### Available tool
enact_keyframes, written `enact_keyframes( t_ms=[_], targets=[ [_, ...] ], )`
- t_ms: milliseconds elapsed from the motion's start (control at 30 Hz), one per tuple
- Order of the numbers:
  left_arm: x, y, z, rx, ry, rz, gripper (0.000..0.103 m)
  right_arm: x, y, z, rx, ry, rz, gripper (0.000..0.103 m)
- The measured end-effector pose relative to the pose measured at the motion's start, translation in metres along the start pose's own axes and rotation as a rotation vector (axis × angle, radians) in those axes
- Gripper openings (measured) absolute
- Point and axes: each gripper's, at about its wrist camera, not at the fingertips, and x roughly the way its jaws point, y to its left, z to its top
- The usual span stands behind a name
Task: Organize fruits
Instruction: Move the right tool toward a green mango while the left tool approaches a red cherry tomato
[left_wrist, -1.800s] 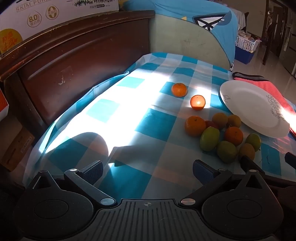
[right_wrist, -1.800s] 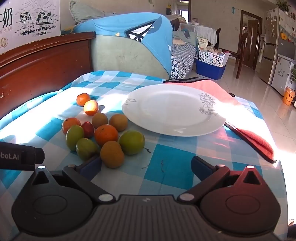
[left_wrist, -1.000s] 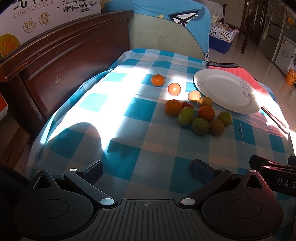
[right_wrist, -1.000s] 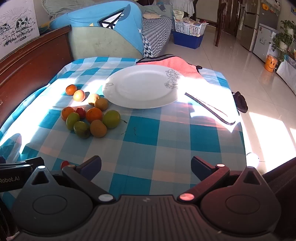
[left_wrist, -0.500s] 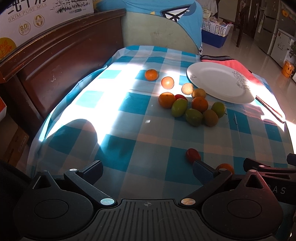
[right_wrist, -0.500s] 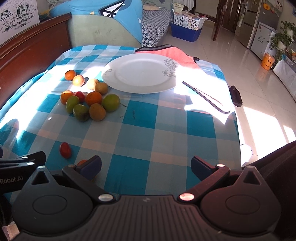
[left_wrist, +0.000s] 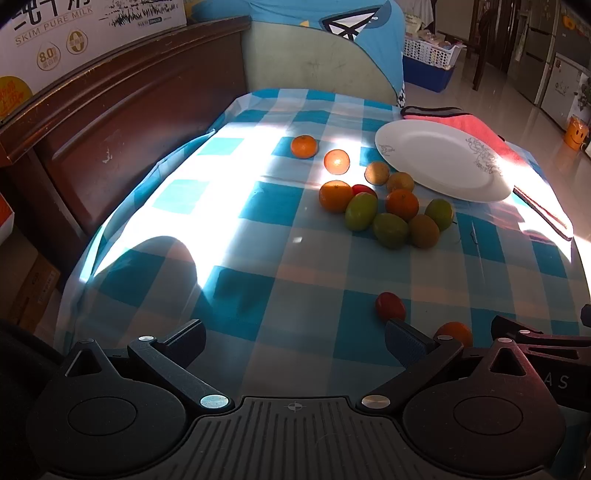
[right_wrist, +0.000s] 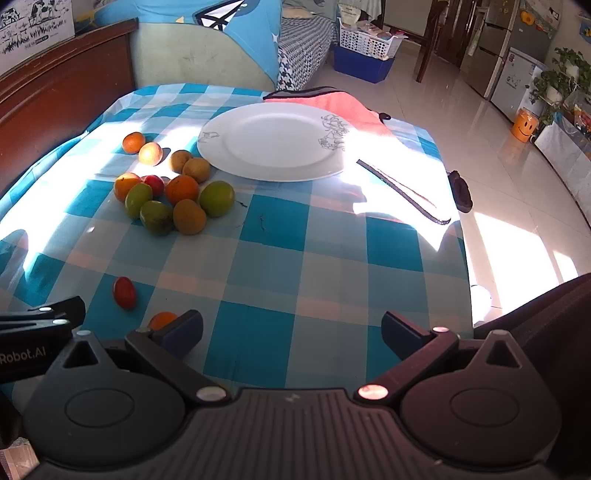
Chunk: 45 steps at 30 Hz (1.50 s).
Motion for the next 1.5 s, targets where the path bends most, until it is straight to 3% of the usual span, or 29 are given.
enact_keyframes(
  t_ms=[1500],
  targets=[
    [0.001, -0.0059, 0.0, 0.003, -0.007, -0.009, 0.103, -0.0008, 0.0012, -0.0017, -0.018, -0.014, -0.03, 0.102]
  ],
)
